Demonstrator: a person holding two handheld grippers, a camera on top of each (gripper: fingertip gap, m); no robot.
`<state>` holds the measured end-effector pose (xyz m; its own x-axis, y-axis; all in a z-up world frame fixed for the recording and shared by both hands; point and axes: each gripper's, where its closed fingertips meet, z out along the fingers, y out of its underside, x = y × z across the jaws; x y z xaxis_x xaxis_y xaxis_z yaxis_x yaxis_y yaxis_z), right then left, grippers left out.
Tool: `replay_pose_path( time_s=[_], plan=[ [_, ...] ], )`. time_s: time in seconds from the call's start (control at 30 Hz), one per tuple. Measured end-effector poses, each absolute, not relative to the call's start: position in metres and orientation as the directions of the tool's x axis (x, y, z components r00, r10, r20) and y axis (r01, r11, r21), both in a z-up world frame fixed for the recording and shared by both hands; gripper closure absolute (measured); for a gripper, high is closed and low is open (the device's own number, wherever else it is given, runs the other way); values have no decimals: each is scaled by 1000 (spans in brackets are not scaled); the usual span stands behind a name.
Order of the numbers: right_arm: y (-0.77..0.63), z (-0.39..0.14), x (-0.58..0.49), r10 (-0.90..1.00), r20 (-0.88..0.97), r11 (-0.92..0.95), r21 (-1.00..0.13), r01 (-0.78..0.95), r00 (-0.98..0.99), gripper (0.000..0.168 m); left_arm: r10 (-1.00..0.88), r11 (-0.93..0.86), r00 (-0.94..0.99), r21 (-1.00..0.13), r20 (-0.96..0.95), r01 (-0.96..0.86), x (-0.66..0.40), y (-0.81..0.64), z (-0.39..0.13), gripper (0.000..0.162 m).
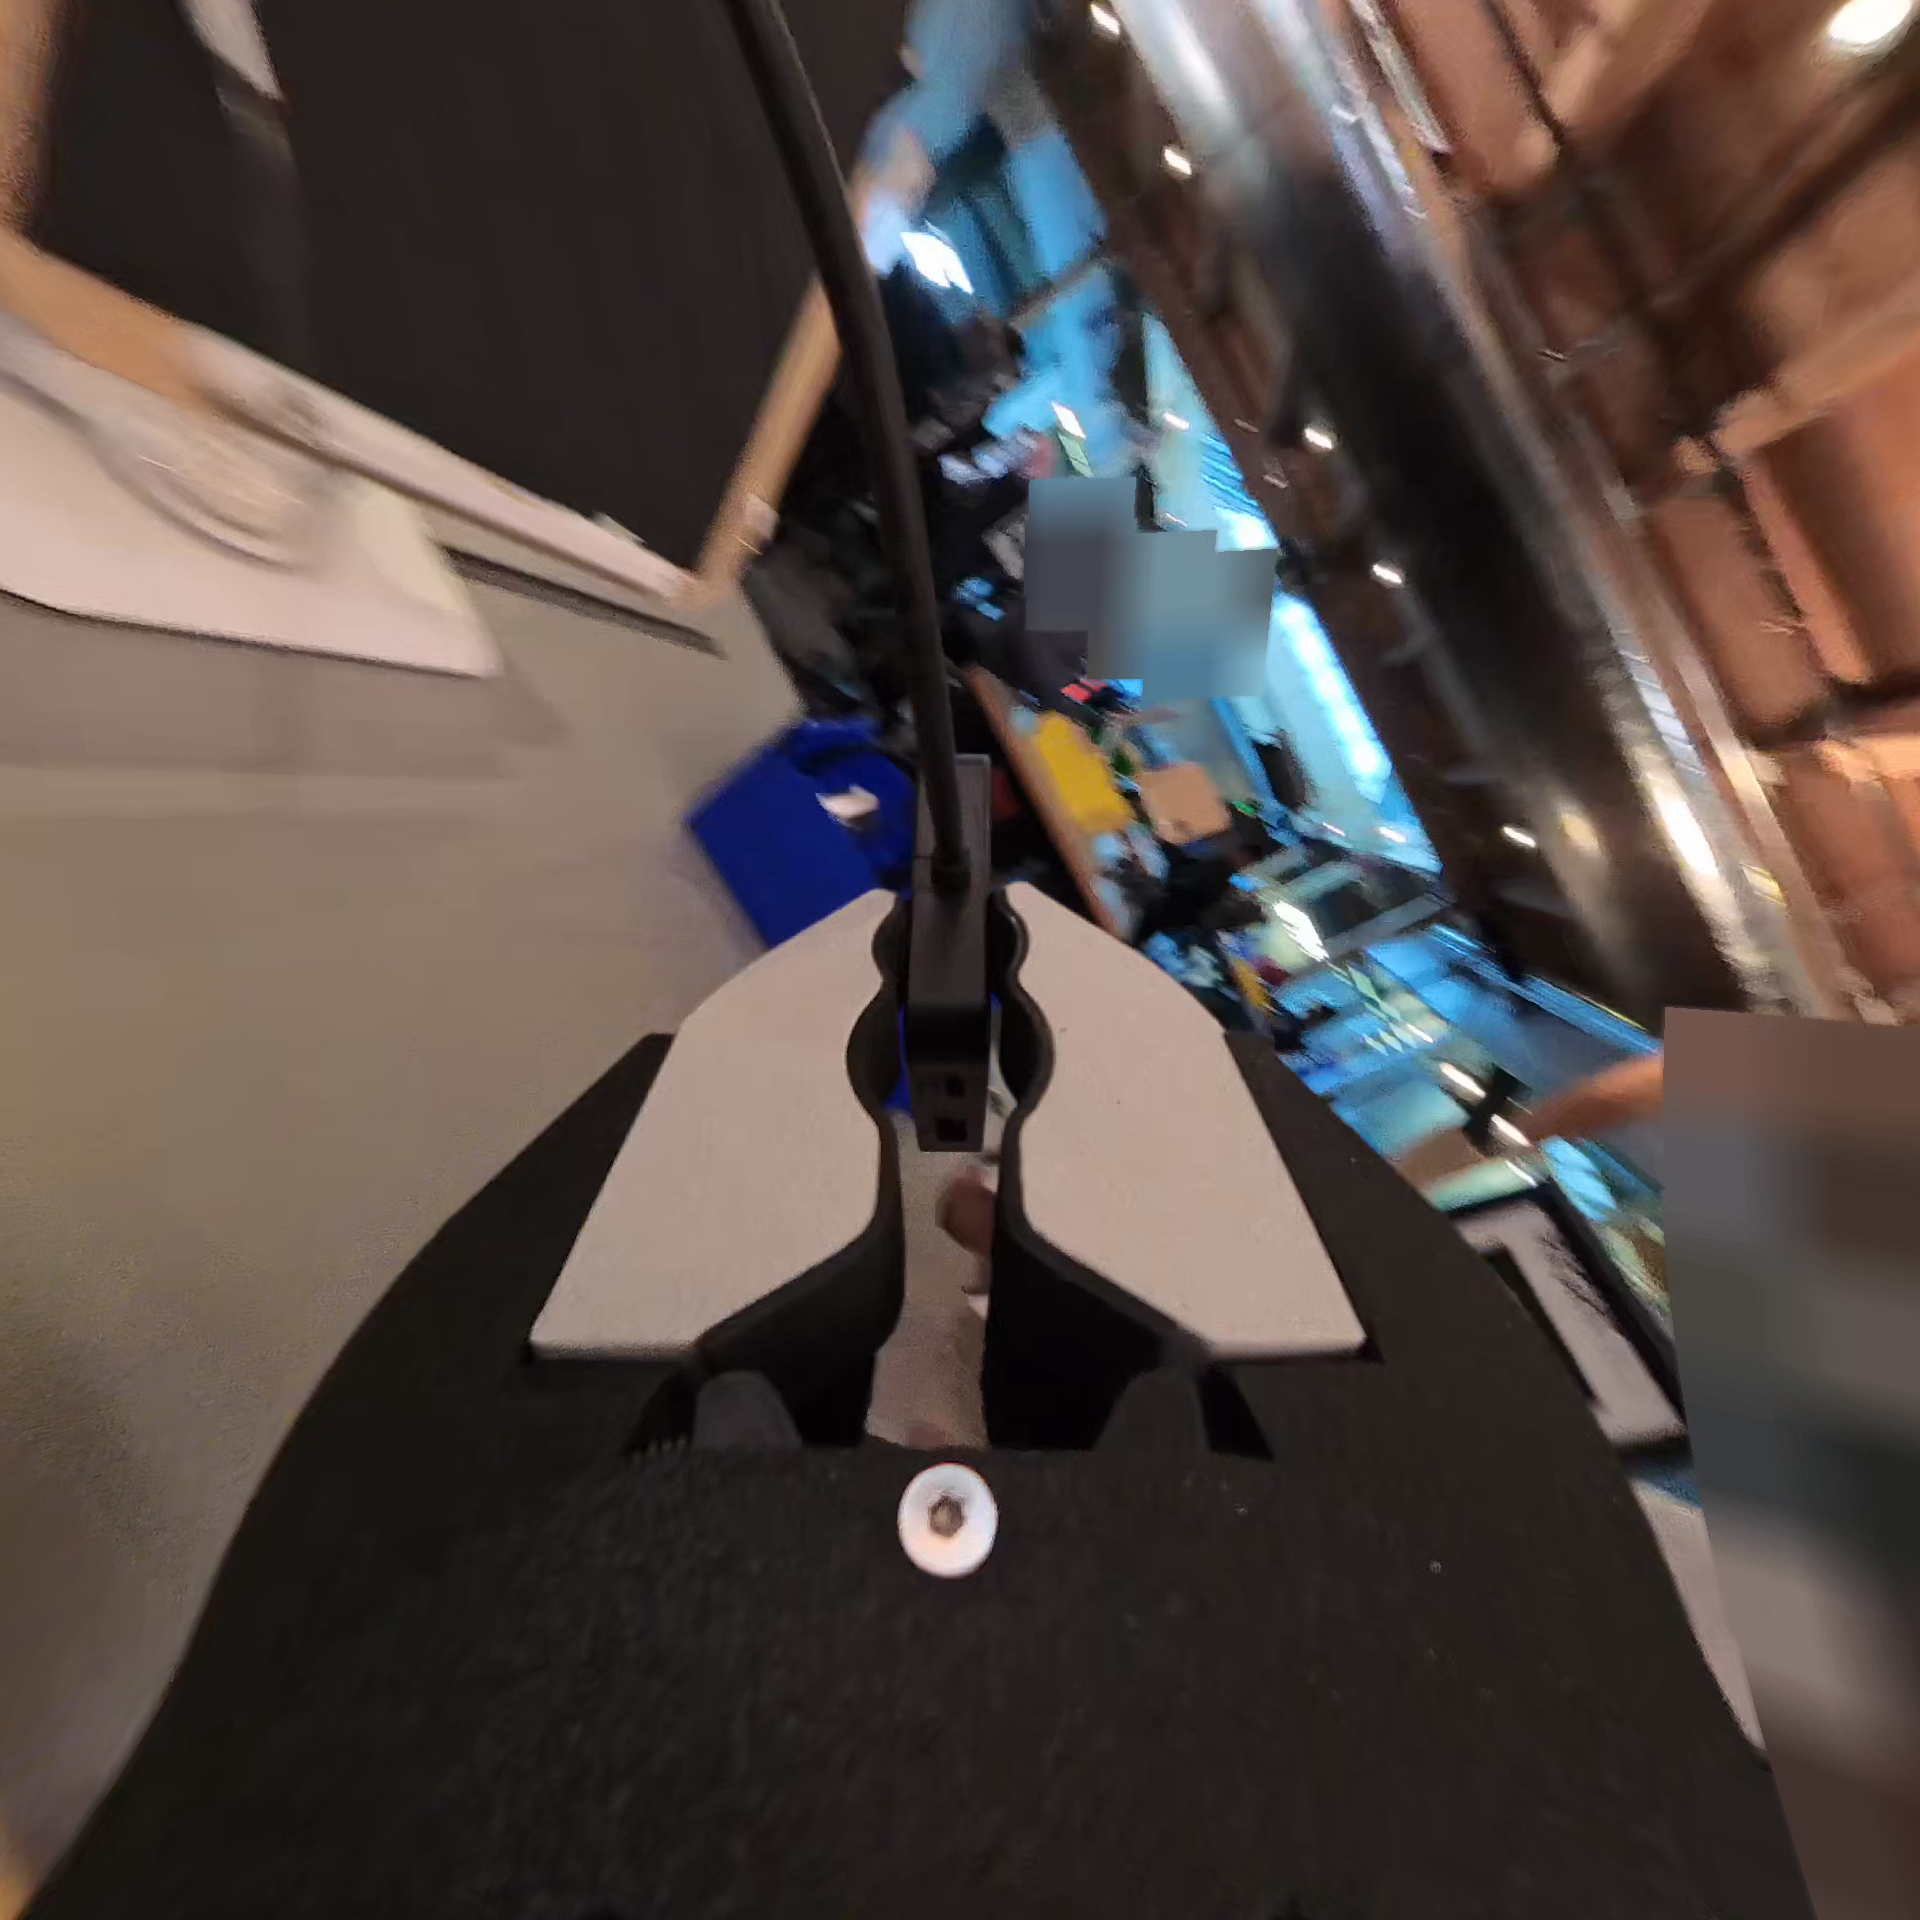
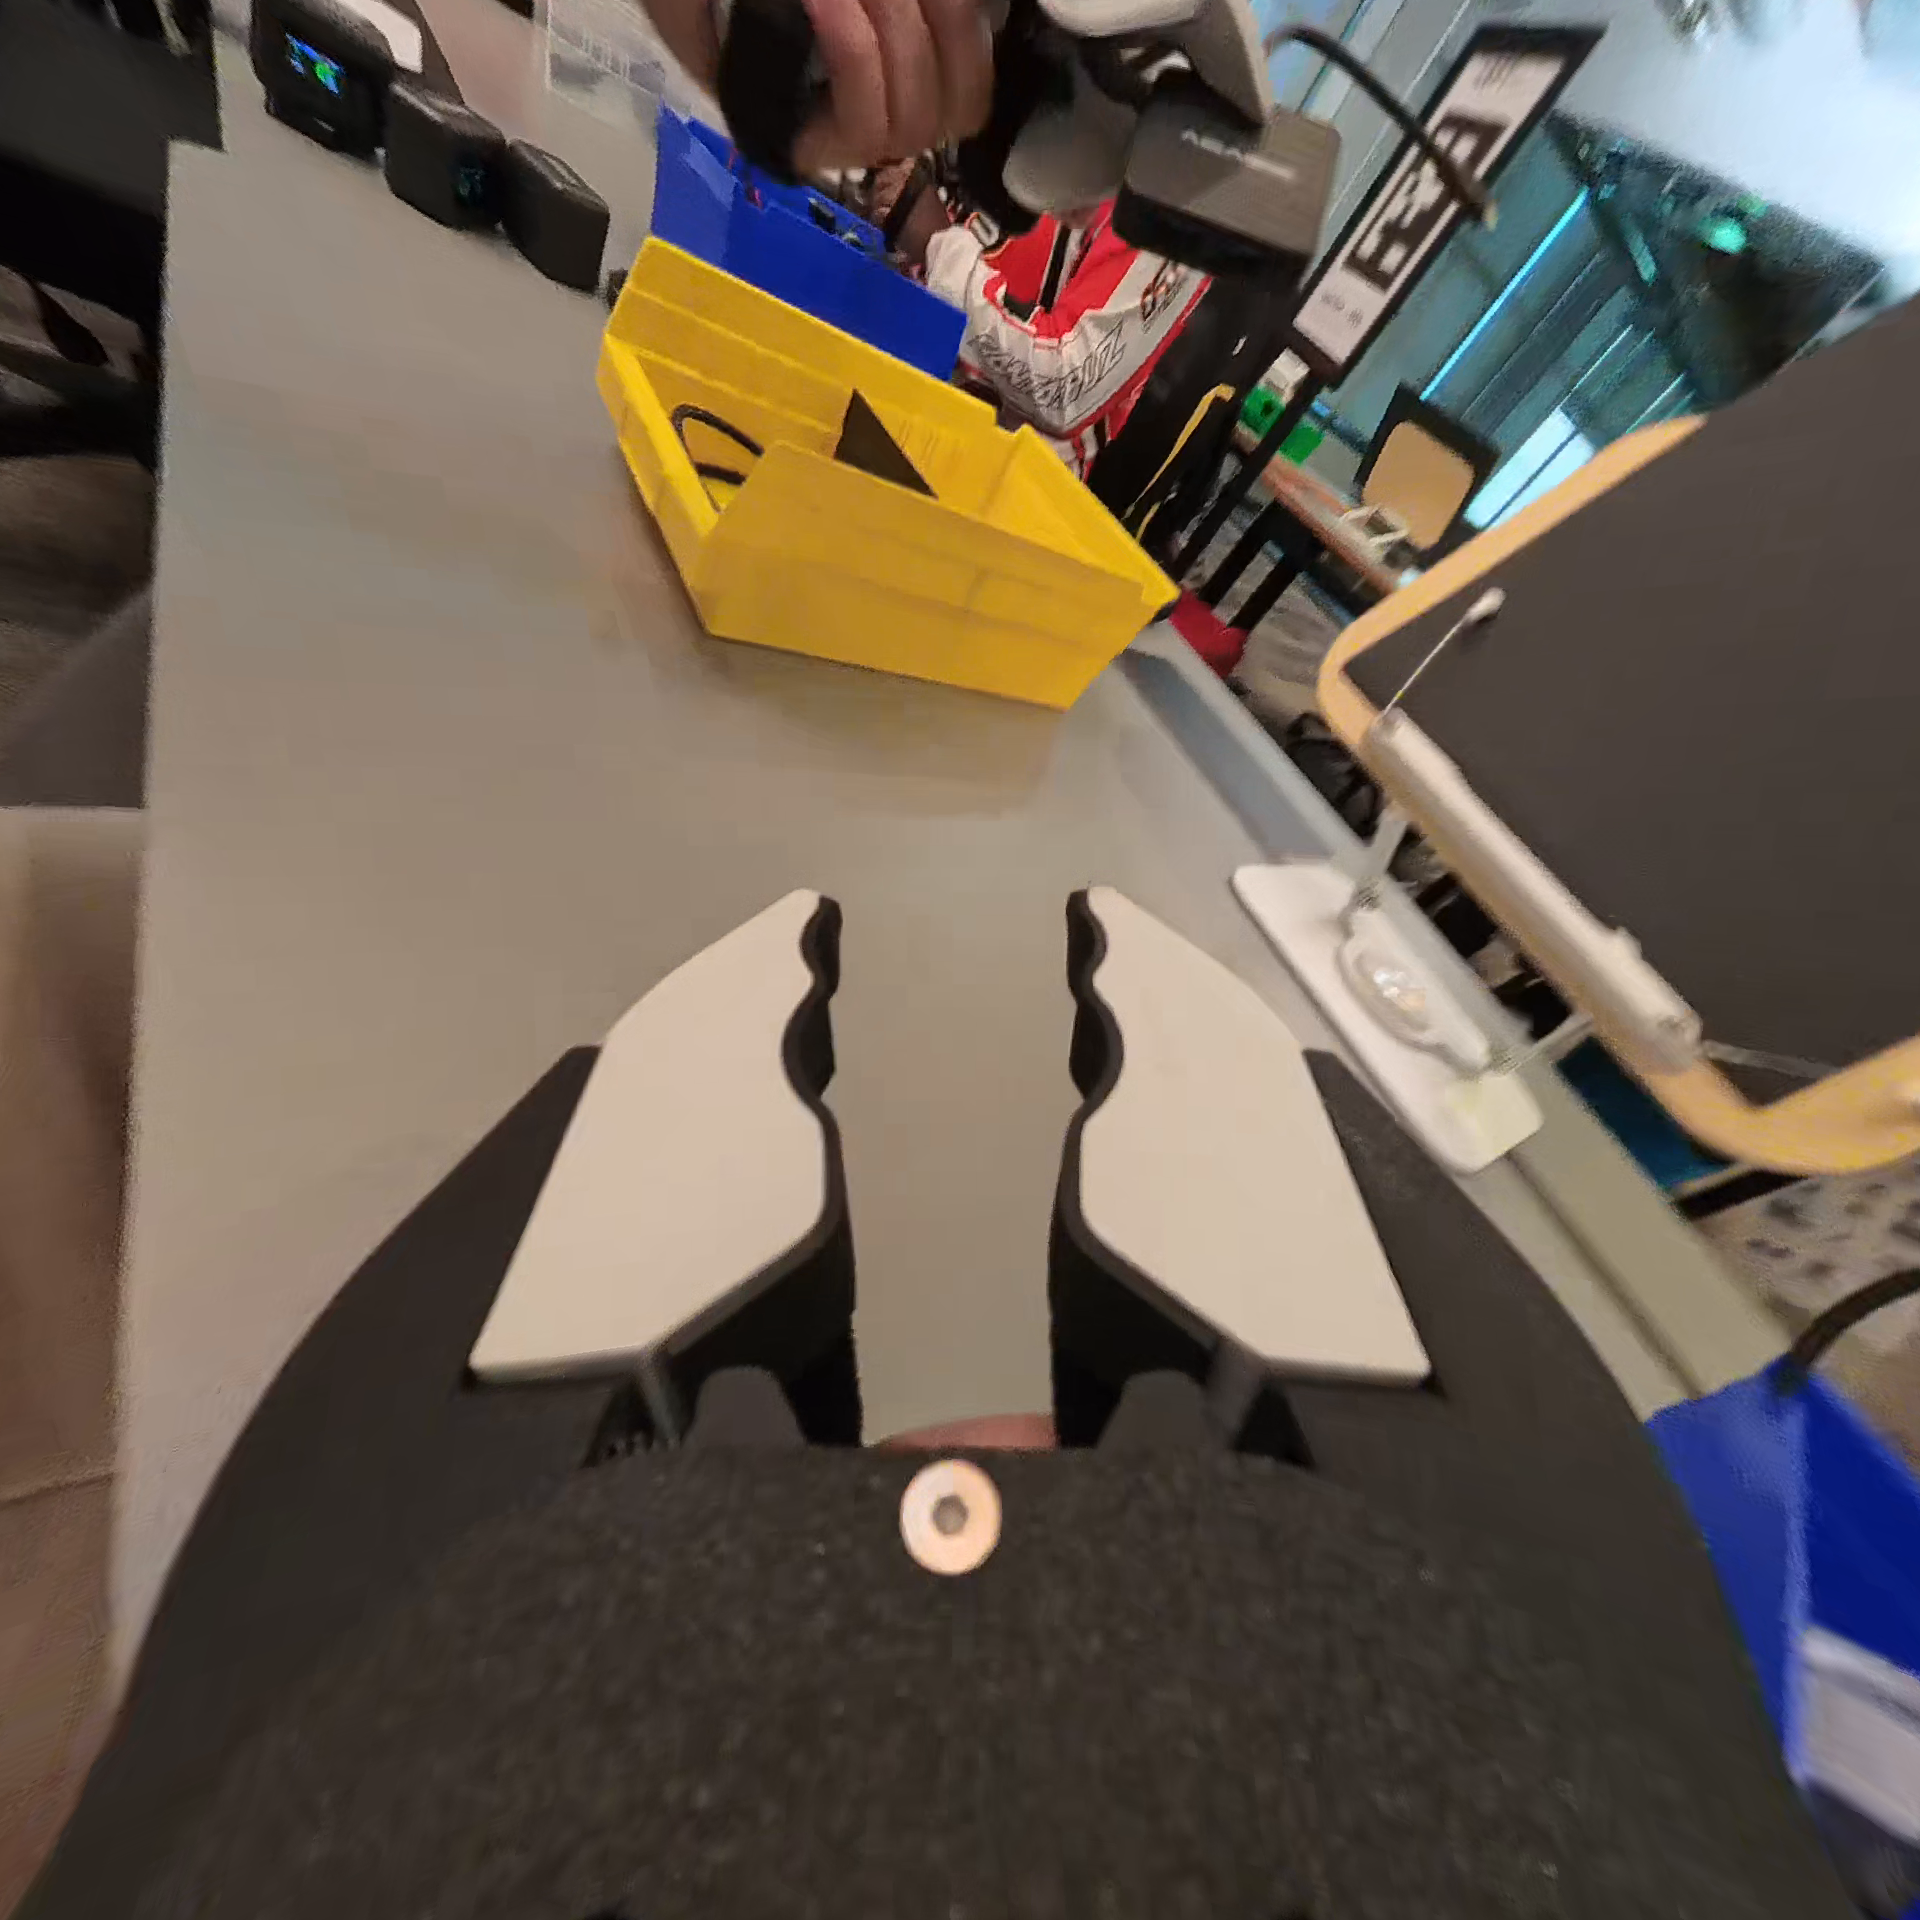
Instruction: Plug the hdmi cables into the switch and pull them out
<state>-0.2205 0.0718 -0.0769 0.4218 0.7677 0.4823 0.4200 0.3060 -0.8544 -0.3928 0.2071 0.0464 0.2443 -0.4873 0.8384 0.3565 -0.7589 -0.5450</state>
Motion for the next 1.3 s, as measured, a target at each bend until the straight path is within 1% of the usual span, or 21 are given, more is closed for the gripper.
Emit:
replay_pose_path(
  time_s=[0.03,0.1,0.17,0.2,0.27,0.37,0.47,0.6,0.63,0.67,0.7,0.77,0.83,0.87,0.93,1.07,1.1,1.13,1.17,1.23,1.3],
  plan=[
    [76,-72,-228,746,521,337,-833,439,416,128,-511,-785,169,-538,843,308,-370,186,47,148],
    [80,-62,-239,729,539,363,-827,430,421,131,-568,-796,64,-567,821,211,-333,149,42,148],
    [72,-51,-246,784,460,330,-877,348,416,134,-563,-822,-37,-555,826,124,-308,120,32,148],
    [67,-46,-246,812,413,304,-902,305,412,132,-548,-836,-103,-541,830,89,-299,107,30,148],
    [51,-37,-246,865,344,284,-936,210,365,125,-525,-837,-228,-546,820,-35,-285,77,21,148],
    [26,-31,-242,917,298,275,-954,121,264,107,-508,-777,-362,-597,782,-200,-269,34,2,148],
    [-7,-19,-239,971,214,215,-977,-2,108,105,-454,-711,-436,-611,777,-349,-253,-1,-17,148],
    [-34,-25,-236,993,102,103,-995,15,-56,102,-358,-678,-485,-579,798,-453,-233,-22,-29,148],
    [-36,-29,-236,994,96,98,-995,32,-60,101,-348,-664,-501,-586,792,-465,-230,-24,-30,148],
    [-35,-33,-236,994,103,105,-994,42,-42,95,-351,-652,-509,-595,786,-469,-227,-25,-33,148],
    [-34,-37,-234,994,107,109,-992,57,-31,93,-355,-642,-509,-601,784,-477,-224,-25,-35,148],
    [-36,-45,-228,996,76,80,-992,94,-37,98,-366,-617,-508,-611,780,-496,-222,-25,-41,148],
    [-36,-51,-222,998,57,61,-992,113,-36,99,-382,-573,-534,-646,754,-504,-226,-28,-45,148],
    [-36,-55,-218,997,72,76,-989,127,-34,103,-378,-557,-549,-657,746,-509,-229,-29,-46,148],
    [-32,-57,-210,984,180,177,-973,146,4,113,-364,-548,-571,-665,735,-507,-233,-29,-48,148],
    [-37,-52,-214,907,419,402,-893,201,48,112,-301,-547,-597,-647,744,-530,-235,-36,-57,148],
    [-39,-53,-219,867,495,469,-853,229,64,109,-273,-555,-591,-626,759,-548,-233,-38,-61,148],
    [-43,-57,-224,810,584,551,-789,272,52,109,-239,-566,-583,-599,777,-566,-231,-39,-63,148],
    [-46,-64,-228,734,679,638,-699,323,21,111,-212,-576,-570,-573,794,-583,-228,-39,-66,148],
    [-46,-81,-235,534,843,785,-463,412,-70,122,-170,-582,-558,-540,812,-608,-226,-39,-71,149],
    [-50,-89,-242,350,922,877,-260,404,-166,134,-151,-557,-559,-537,815,-633,-224,-44,-77,149]
  ],
)
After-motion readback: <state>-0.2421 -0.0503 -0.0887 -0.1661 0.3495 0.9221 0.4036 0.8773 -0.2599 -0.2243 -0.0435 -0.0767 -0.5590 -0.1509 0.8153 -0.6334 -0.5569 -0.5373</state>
